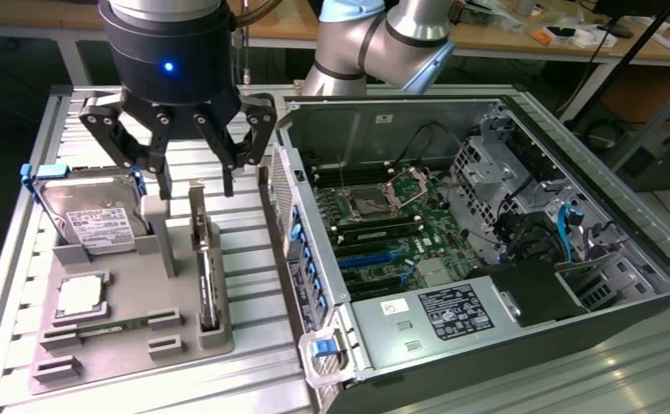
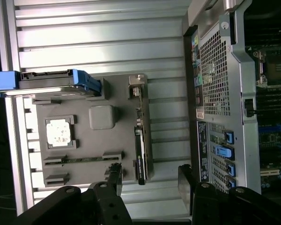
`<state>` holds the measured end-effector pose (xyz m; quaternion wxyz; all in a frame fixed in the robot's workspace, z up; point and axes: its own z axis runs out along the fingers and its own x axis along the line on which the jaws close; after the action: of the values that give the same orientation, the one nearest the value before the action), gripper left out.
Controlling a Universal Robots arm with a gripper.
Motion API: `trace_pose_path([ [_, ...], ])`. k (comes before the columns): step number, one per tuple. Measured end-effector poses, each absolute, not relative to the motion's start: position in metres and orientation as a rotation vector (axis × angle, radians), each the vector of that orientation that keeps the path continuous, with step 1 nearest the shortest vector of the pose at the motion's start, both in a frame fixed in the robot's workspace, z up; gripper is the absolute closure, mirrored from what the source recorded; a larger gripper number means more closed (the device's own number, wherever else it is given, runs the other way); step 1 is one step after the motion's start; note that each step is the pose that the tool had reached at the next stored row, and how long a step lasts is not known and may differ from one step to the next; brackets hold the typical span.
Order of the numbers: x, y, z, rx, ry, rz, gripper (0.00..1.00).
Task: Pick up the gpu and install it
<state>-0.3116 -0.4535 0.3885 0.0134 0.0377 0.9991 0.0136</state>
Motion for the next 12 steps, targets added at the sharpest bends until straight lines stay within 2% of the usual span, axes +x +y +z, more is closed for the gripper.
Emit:
trace_pose_path([
  [12,-0.3116,-0.4535,0.3846,0.118,3.112,0.042,0.40],
])
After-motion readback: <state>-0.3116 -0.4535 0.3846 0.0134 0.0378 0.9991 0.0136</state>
